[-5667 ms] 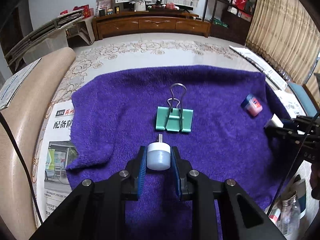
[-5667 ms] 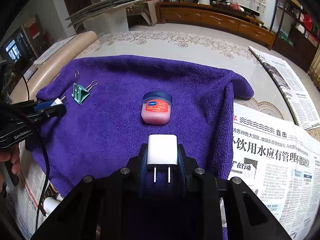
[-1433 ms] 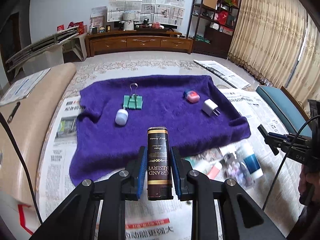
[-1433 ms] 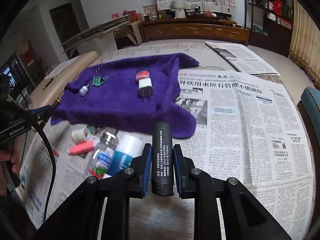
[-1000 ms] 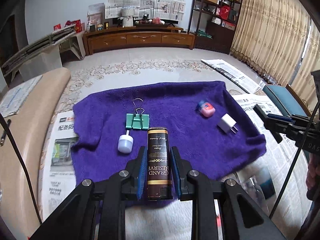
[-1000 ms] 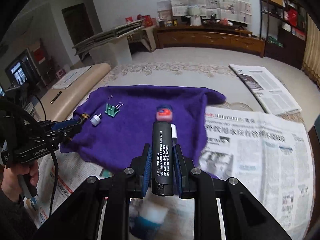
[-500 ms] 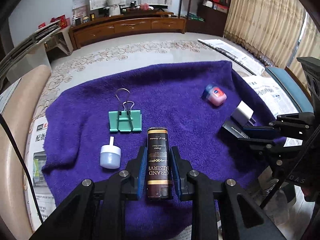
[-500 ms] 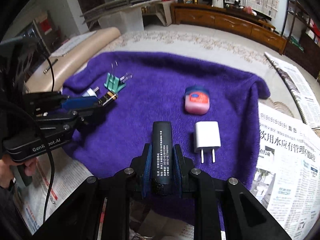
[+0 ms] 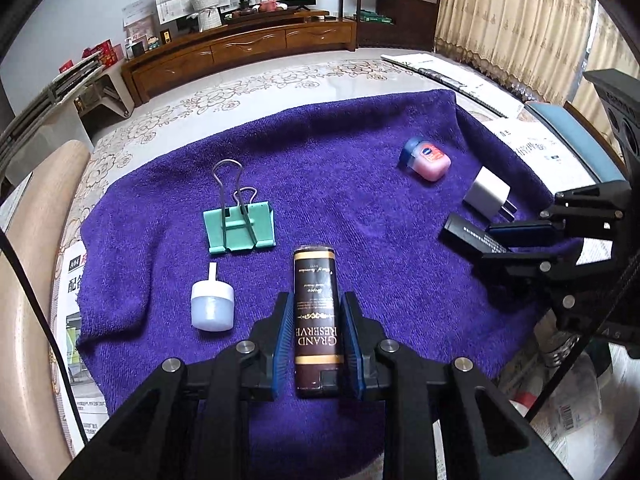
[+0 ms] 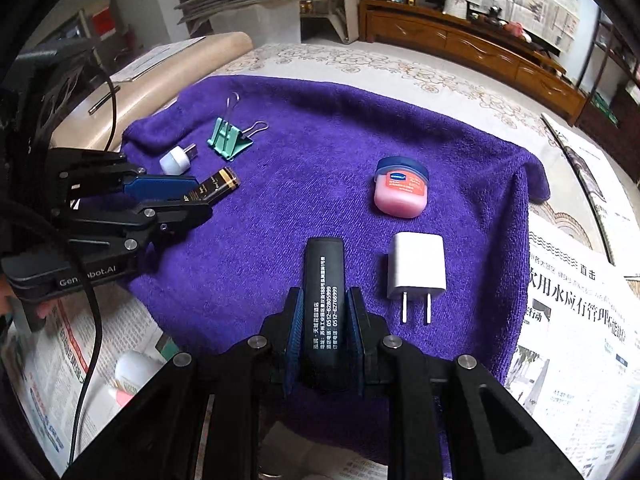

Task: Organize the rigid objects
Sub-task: 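Lower the tube and stick onto the towel and open both tools, then move the left tool to the white tape roll and grasp it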

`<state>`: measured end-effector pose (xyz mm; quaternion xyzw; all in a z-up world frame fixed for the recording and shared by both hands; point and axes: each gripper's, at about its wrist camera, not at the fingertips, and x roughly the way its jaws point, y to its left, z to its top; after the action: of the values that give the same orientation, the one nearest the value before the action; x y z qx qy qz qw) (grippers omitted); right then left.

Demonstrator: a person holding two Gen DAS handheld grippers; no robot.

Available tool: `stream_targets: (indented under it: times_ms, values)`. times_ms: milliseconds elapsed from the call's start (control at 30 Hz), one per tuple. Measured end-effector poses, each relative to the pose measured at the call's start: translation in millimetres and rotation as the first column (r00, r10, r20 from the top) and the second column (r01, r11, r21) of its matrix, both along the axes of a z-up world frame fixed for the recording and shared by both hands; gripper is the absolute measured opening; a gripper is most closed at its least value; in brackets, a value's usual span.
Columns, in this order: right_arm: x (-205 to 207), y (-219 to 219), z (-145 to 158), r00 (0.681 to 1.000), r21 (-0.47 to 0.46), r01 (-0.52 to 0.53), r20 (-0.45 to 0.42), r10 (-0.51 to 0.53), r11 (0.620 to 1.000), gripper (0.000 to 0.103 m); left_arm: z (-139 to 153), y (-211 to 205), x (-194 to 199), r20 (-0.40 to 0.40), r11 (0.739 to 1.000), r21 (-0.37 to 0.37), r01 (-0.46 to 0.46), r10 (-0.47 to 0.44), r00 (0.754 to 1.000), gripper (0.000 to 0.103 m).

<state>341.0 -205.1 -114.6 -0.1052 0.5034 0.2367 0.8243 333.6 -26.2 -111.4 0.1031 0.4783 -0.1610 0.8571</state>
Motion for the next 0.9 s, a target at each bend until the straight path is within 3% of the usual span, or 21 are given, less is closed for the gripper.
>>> stream_targets:
  times_ms: [167,233,267,300,367,433,533,600,700,767,900]
  values:
    - [2,-7,0,1.000,0.021,-0.003,-0.029,0.004,1.000,0.025,1,-2,0,-0.006,0.999,0.041,-0.007,0.007,1.000,0.036]
    - [2,-10,1,0.999,0.024,0.002,-0.037,-0.001,1.000,0.034,1,0,1,-0.025,1.000,0.030,-0.007,0.007,1.000,0.054]
    - [2,-12,2,0.999,0.020,0.007,-0.036,-0.006,1.000,0.046,2,2,0,-0.033,1.000,0.007,-0.002,0.002,0.999,0.056]
    - [0,-13,3,0.999,0.017,0.011,-0.031,-0.011,1.000,0.050,5,3,-2,-0.022,1.000,-0.005,-0.003,0.003,1.000,0.056]
    - [-6,-16,10,1.000,0.032,0.007,-0.016,-0.006,0.999,0.050,14,3,-11,0.018,1.000,-0.001,-0.006,0.006,1.000,0.057]
    - [-15,-19,19,1.000,0.055,0.003,-0.001,-0.003,0.998,0.052,23,3,-21,0.044,1.000,-0.008,-0.014,0.015,0.999,0.068]
    - [-29,-25,35,0.999,0.078,0.020,0.027,-0.022,0.997,0.066,37,5,-41,0.065,0.998,-0.062,-0.010,0.014,0.998,0.081]
    - [-40,-30,46,0.998,0.101,0.037,0.048,-0.042,0.994,0.081,45,4,-58,0.087,0.997,-0.075,-0.010,0.016,0.996,0.083]
    - [-60,-44,61,0.993,0.132,0.082,0.069,-0.092,0.988,0.094,49,3,-77,0.083,0.995,-0.097,-0.021,0.029,0.996,0.100]
    - [-73,-51,65,0.989,0.140,0.122,0.064,-0.131,0.983,0.102,47,2,-89,0.071,0.992,-0.126,-0.031,0.040,0.997,0.101]
    - [-100,-74,63,0.974,0.114,0.207,0.063,-0.215,0.972,0.103,36,-1,-108,0.043,0.984,-0.164,-0.067,0.075,0.996,0.103]
